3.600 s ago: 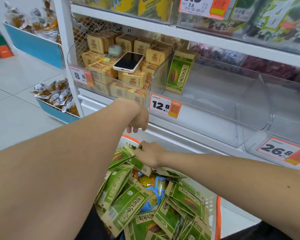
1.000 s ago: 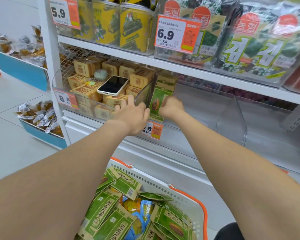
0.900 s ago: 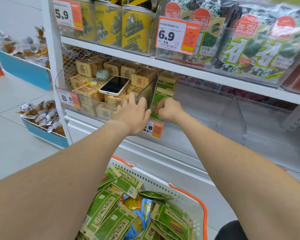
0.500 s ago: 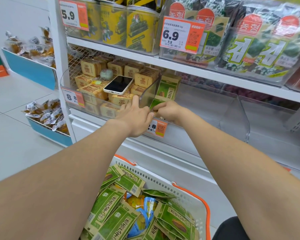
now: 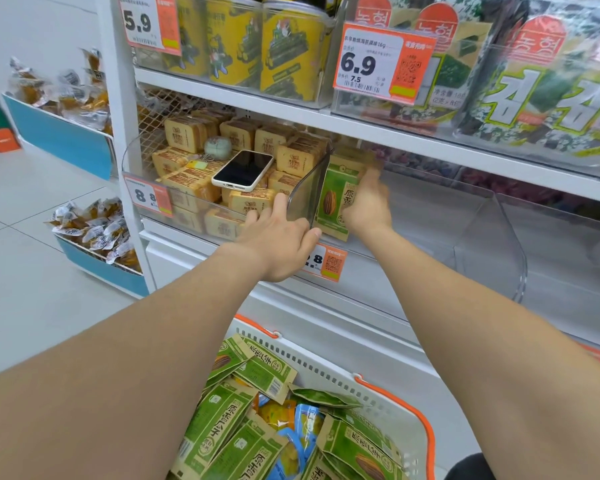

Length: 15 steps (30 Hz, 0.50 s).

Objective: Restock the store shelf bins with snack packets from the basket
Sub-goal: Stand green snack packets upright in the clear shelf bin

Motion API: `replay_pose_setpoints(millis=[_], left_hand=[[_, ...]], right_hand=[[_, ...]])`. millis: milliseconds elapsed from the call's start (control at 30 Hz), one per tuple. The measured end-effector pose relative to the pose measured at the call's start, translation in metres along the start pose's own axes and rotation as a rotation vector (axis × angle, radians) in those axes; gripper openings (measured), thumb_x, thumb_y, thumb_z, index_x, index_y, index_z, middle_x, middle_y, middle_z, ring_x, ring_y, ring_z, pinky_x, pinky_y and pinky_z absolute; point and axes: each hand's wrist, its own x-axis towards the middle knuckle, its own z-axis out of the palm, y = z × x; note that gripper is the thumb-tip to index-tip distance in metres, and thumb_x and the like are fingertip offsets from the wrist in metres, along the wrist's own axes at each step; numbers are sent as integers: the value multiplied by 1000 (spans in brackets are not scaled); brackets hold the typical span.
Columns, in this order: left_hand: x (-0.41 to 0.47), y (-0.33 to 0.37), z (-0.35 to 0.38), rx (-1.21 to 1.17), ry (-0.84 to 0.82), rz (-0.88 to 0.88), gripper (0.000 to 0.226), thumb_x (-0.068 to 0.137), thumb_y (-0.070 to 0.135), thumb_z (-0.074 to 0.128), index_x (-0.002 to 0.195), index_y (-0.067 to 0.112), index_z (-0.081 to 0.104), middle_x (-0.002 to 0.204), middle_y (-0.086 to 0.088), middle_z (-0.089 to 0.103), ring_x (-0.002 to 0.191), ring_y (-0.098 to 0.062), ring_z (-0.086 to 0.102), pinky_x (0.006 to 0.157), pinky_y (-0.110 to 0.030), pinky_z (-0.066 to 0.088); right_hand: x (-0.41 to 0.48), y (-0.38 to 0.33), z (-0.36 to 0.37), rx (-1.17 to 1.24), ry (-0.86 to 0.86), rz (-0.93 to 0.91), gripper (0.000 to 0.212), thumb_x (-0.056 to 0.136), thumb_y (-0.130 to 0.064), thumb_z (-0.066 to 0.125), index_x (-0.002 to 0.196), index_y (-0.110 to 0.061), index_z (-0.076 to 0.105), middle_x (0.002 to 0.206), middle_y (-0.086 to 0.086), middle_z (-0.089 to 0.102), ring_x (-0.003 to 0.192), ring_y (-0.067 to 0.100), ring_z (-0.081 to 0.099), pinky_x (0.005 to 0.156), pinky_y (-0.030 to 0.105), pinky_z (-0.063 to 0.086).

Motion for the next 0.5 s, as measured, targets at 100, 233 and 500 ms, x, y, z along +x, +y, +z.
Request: replay_pose_setpoints(millis=[100, 233, 500], left_hand=[[2, 1, 2, 1, 11, -13, 55, 108, 55, 14, 117, 26, 59, 138, -14, 32, 119, -37, 47, 108, -56, 29], [4, 3, 6, 13, 31, -28, 56, 108, 55, 12, 118, 26, 59, 136, -14, 32, 119, -37, 48, 105, -55, 28], [6, 6, 8, 13, 37, -46, 55, 108, 54, 13, 120, 25, 57, 131, -13, 32, 114, -37, 48, 105, -54, 29]], right_hand=[[2, -4, 0, 11, 35, 102, 110, 85, -2, 78, 163, -18, 1, 127, 16, 57, 111, 35, 62, 82, 40, 53], [13, -2, 0, -5, -6, 199, 68, 83, -6, 83, 141, -9, 49, 124, 10, 64, 113, 29, 64, 77, 30, 49], [20, -1, 9, 23, -40, 165, 38, 86, -16, 81, 113, -13, 53, 114, 9, 67, 106, 29, 66, 79, 32, 54]])
